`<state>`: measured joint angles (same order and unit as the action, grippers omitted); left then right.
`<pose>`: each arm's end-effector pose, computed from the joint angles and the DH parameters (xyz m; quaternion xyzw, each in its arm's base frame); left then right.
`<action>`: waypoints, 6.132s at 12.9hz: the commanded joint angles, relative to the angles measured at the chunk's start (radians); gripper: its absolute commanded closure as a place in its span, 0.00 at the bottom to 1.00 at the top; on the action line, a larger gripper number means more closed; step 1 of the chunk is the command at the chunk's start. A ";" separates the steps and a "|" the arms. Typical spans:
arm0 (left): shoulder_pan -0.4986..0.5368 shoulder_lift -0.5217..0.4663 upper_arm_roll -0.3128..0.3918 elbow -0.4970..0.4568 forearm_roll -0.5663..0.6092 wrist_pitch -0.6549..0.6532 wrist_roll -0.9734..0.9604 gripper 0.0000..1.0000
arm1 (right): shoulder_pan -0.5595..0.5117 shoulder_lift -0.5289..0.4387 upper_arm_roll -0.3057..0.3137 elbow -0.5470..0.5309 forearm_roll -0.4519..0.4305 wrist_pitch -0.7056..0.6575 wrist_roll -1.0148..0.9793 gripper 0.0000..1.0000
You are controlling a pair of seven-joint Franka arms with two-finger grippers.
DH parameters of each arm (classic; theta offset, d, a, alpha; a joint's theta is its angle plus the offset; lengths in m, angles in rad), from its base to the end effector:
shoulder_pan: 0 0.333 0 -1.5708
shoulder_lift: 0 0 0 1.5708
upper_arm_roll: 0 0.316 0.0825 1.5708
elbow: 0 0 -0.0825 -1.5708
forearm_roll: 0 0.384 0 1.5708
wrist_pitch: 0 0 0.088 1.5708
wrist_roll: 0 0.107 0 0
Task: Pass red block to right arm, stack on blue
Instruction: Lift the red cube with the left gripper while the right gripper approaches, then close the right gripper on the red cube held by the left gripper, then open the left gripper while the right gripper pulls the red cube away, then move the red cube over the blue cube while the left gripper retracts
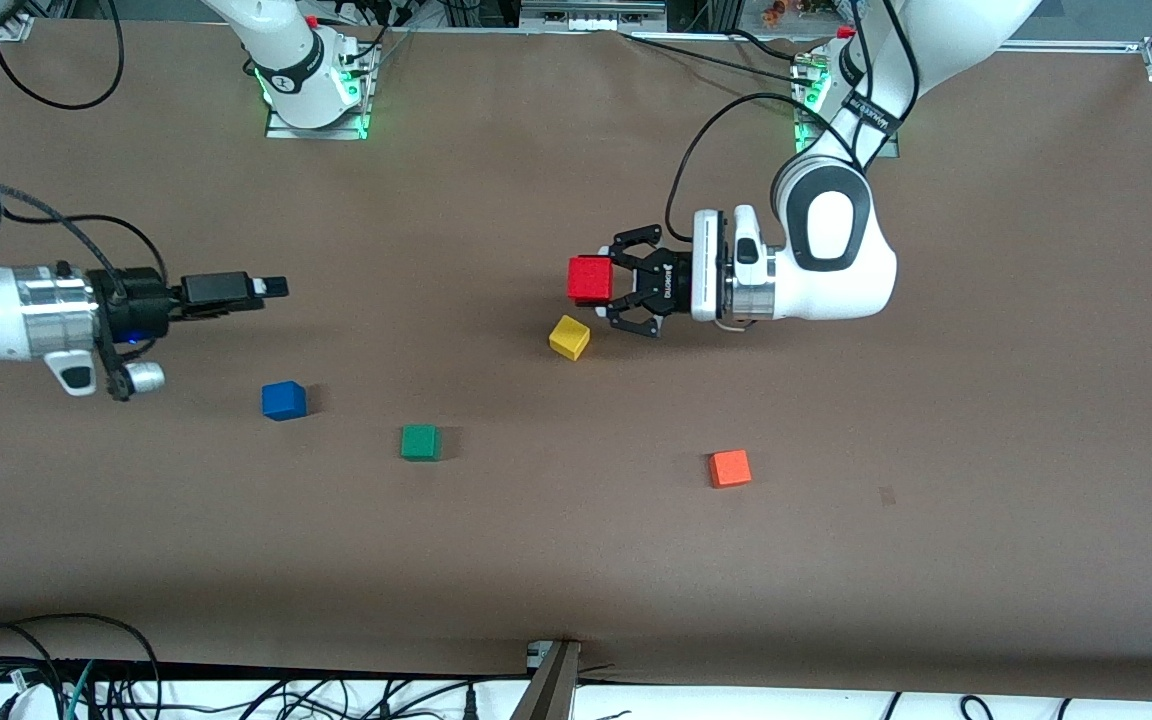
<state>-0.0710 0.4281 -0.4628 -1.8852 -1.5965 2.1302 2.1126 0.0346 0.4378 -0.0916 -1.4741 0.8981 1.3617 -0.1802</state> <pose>0.5442 -0.3460 0.3337 0.5693 -0.5076 0.4016 0.5070 0.6367 0.0695 0.4372 -0.8757 -0.0247 0.1944 0.4413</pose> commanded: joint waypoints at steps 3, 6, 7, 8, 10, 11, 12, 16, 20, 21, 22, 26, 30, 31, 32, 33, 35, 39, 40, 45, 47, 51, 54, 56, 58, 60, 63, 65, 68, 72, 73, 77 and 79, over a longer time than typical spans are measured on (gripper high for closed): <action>-0.023 0.066 -0.014 0.087 -0.091 -0.009 0.069 1.00 | 0.074 0.150 0.001 -0.002 0.361 -0.004 -0.096 0.00; -0.068 0.127 -0.013 0.159 -0.175 0.000 0.124 1.00 | 0.146 0.176 0.001 -0.025 0.477 0.108 -0.123 0.00; -0.076 0.148 -0.013 0.182 -0.192 0.002 0.135 1.00 | 0.172 0.190 0.001 -0.028 0.523 0.146 -0.159 0.00; -0.088 0.156 -0.013 0.196 -0.195 0.004 0.135 1.00 | 0.194 0.190 0.001 -0.043 0.569 0.172 -0.168 0.00; -0.102 0.164 -0.013 0.205 -0.227 0.020 0.135 1.00 | 0.223 0.181 0.001 -0.054 0.610 0.204 -0.167 0.00; -0.110 0.164 -0.013 0.209 -0.227 0.040 0.135 1.00 | 0.228 0.167 0.003 -0.070 0.610 0.209 -0.167 0.00; -0.113 0.173 -0.013 0.219 -0.227 0.052 0.135 1.00 | 0.231 0.144 0.004 -0.103 0.610 0.211 -0.167 0.00; -0.145 0.225 -0.013 0.279 -0.259 0.080 0.135 1.00 | 0.237 0.015 0.036 -0.239 0.610 0.269 -0.168 0.00; -0.171 0.267 -0.011 0.353 -0.269 0.128 0.135 1.00 | 0.237 -0.099 0.114 -0.379 0.611 0.448 -0.173 0.00; -0.171 0.267 -0.011 0.356 -0.281 0.128 0.135 1.00 | 0.237 -0.099 0.119 -0.382 0.611 0.461 -0.195 0.00; -0.173 0.264 -0.011 0.356 -0.299 0.128 0.135 1.00 | 0.235 -0.097 0.119 -0.390 0.611 0.461 -0.215 0.00; -0.176 0.264 -0.011 0.356 -0.301 0.128 0.135 1.00 | 0.234 -0.093 0.116 -0.400 0.614 0.461 -0.255 0.00; -0.178 0.264 -0.011 0.356 -0.300 0.129 0.135 1.00 | 0.232 -0.090 0.116 -0.390 0.617 0.453 -0.260 0.53; -0.178 0.261 -0.011 0.357 -0.300 0.129 0.135 1.00 | 0.229 -0.088 0.115 -0.385 0.622 0.455 -0.260 0.53; -0.178 0.261 -0.011 0.357 -0.300 0.129 0.135 1.00 | 0.228 -0.086 0.115 -0.381 0.636 0.458 -0.260 0.53; -0.178 0.262 -0.011 0.356 -0.300 0.129 0.135 1.00 | 0.228 -0.086 0.115 -0.379 0.639 0.462 -0.260 0.53; -0.178 0.261 -0.011 0.356 -0.303 0.129 0.135 1.00 | 0.225 -0.085 0.115 -0.373 0.639 0.462 -0.262 0.55; -0.176 0.256 -0.013 0.354 -0.326 0.120 0.135 0.00 | 0.214 -0.085 0.110 -0.364 0.636 0.462 -0.263 0.66; -0.173 0.251 -0.013 0.354 -0.324 0.120 0.135 0.00 | 0.212 -0.085 0.110 -0.364 0.636 0.462 -0.265 0.66; -0.101 0.213 -0.011 0.347 -0.289 0.074 0.103 0.00 | 0.209 -0.086 0.064 -0.341 0.540 0.459 -0.266 0.66; -0.041 0.202 -0.011 0.350 -0.165 0.022 0.013 0.00 | 0.209 -0.088 0.026 -0.315 0.405 0.459 -0.266 0.67; 0.097 0.147 -0.005 0.356 0.207 -0.145 -0.291 0.00 | 0.209 -0.096 -0.033 -0.287 0.097 0.461 -0.268 0.67; 0.154 0.103 -0.004 0.405 0.554 -0.297 -0.555 0.00 | 0.209 -0.097 -0.069 -0.281 -0.164 0.468 -0.268 0.69; 0.164 0.086 -0.002 0.461 0.750 -0.396 -0.728 0.00 | 0.209 -0.097 -0.085 -0.282 -0.353 0.508 -0.254 0.69; 0.165 0.083 -0.004 0.492 0.925 -0.487 -0.868 0.00 | 0.209 -0.093 -0.106 -0.296 -0.532 0.562 -0.249 0.69; 0.163 0.061 -0.004 0.492 1.048 -0.568 -0.978 0.00 | 0.211 -0.088 -0.131 -0.314 -0.593 0.583 -0.248 0.69; 0.165 0.018 -0.004 0.489 1.265 -0.706 -1.172 0.00 | 0.211 -0.091 -0.132 -0.374 -0.685 0.681 -0.191 0.69; 0.151 -0.014 -0.010 0.486 1.410 -0.795 -1.293 0.00 | 0.217 -0.099 -0.132 -0.423 -0.714 0.735 -0.139 0.69; 0.125 -0.052 -0.014 0.482 1.604 -0.891 -1.637 0.00 | 0.226 -0.108 -0.132 -0.480 -0.789 0.796 -0.038 0.69; 0.167 -0.103 0.038 0.509 1.658 -0.886 -1.825 0.00 | 0.234 -0.100 -0.131 -0.517 -0.808 0.872 -0.013 0.69; 0.169 -0.117 0.042 0.535 1.659 -0.888 -1.852 0.00 | 0.234 -0.096 -0.131 -0.525 -0.808 0.892 -0.013 0.69; 0.166 -0.141 0.041 0.607 1.691 -0.894 -2.042 0.00 | 0.240 -0.065 -0.128 -0.534 -0.808 0.951 -0.013 0.69; 0.114 -0.155 0.044 0.629 1.779 -0.844 -2.062 0.00 | 0.243 -0.057 -0.128 -0.542 -0.808 0.968 -0.013 0.69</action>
<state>0.0943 0.2825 -0.4202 -1.2796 0.1012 1.2595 0.0908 0.2699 0.3849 -0.2212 -1.9954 0.1113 2.3014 -0.2133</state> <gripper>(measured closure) 0.000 0.445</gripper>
